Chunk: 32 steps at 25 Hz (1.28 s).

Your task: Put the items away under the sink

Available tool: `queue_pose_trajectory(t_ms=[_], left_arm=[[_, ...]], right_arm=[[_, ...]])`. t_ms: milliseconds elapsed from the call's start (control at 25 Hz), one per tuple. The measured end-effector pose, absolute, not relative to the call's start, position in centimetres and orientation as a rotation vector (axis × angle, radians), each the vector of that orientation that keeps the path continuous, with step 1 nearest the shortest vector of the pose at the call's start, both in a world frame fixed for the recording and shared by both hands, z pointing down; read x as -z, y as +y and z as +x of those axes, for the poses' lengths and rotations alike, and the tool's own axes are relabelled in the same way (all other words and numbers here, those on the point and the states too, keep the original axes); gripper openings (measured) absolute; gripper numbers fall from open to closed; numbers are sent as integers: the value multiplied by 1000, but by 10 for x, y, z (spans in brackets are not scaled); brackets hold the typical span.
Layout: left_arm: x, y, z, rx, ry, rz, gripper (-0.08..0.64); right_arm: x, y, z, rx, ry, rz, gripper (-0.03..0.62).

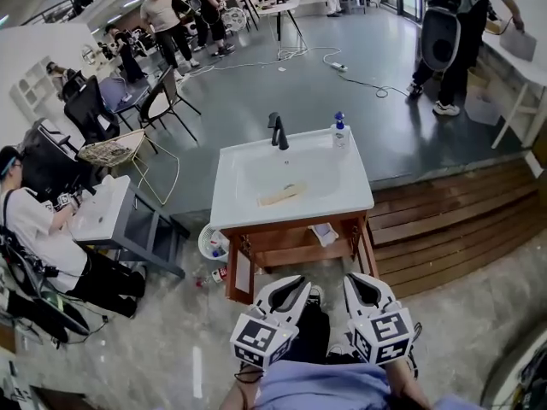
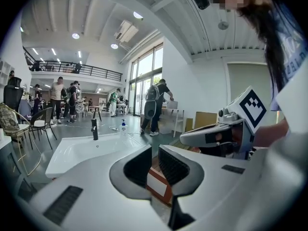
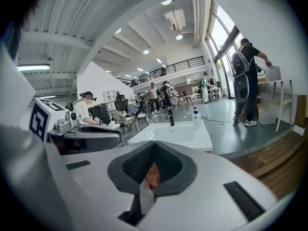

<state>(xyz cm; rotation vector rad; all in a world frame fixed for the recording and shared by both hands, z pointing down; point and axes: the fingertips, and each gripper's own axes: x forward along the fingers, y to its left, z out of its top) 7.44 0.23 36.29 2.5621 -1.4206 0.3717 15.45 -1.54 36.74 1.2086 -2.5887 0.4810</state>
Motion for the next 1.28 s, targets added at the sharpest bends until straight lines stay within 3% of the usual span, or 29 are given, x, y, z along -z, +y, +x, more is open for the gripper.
queue_pose_trajectory(t_ms=[760,1280], left_arm=[[-395,-190,-6,-427,-1319,2534,38],[-431,-264,-36,-493,-1170,2565,60]], right_arm=[[-403,-205,68,-572,-2502,1140,15],[-435,-267,31,-624,-2397,1086,15]])
